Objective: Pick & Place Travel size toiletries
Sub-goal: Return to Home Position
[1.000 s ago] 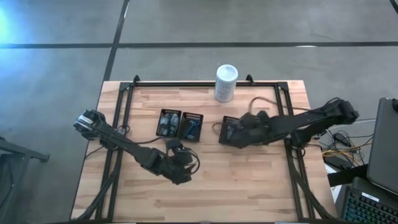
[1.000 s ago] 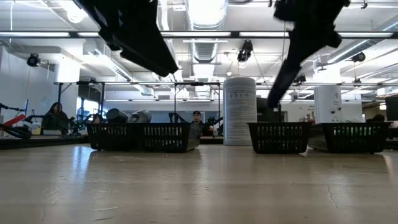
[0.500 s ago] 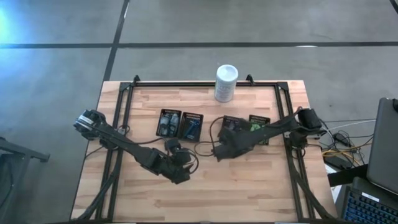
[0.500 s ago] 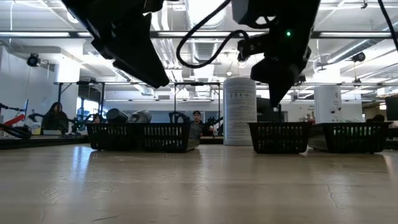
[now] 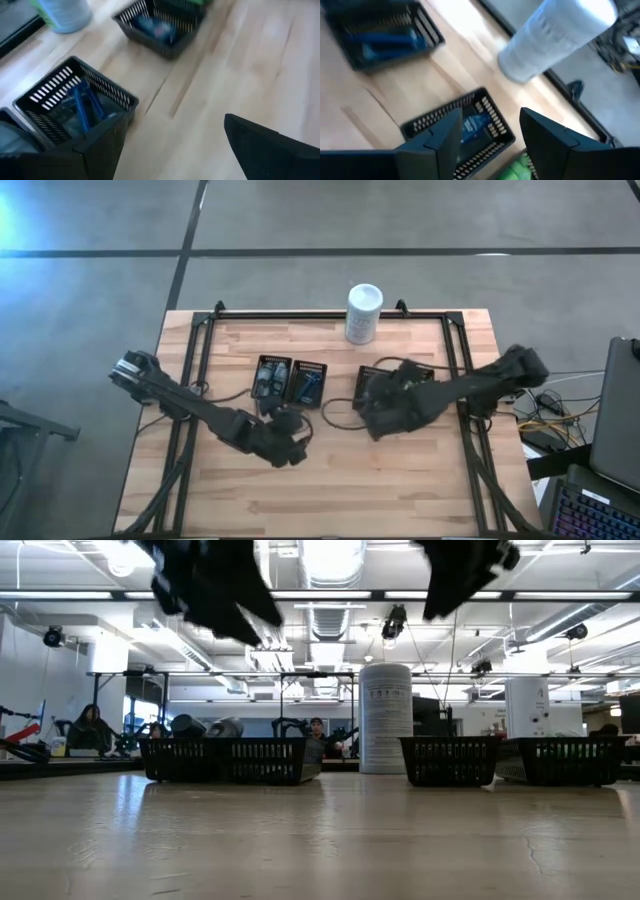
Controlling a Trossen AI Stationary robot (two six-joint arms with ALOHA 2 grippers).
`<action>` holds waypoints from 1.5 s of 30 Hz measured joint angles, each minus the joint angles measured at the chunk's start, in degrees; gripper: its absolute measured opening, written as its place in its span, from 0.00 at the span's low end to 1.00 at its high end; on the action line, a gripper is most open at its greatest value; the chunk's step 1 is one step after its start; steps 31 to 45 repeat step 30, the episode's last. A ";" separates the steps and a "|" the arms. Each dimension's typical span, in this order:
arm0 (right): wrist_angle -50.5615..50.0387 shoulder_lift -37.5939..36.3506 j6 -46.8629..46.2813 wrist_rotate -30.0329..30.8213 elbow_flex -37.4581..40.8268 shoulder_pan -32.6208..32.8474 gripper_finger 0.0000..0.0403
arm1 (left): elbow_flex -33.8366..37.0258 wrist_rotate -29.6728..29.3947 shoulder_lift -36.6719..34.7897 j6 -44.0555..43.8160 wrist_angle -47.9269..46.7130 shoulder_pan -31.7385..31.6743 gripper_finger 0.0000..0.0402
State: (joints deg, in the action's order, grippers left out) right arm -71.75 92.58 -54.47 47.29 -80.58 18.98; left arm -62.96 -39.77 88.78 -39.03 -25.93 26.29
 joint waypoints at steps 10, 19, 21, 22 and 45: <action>-0.13 -20.35 -2.95 -0.09 -0.65 2.11 0.52 | 0.37 -9.13 -16.11 4.98 2.73 -1.98 0.84; 33.24 -36.82 16.61 -15.55 13.95 6.15 0.51 | 8.97 -5.34 -27.02 8.12 11.04 -6.60 0.84; 50.80 -38.88 21.39 -23.67 23.84 5.44 0.50 | 16.52 5.01 -27.10 10.86 24.11 -9.41 0.84; 58.96 -39.35 23.79 -27.40 28.51 4.87 0.49 | 20.32 10.15 -26.93 13.30 31.05 -10.54 0.84; 67.91 -60.01 26.79 -41.16 43.90 -1.84 0.44 | 30.87 22.55 -44.34 21.84 42.67 -18.84 0.84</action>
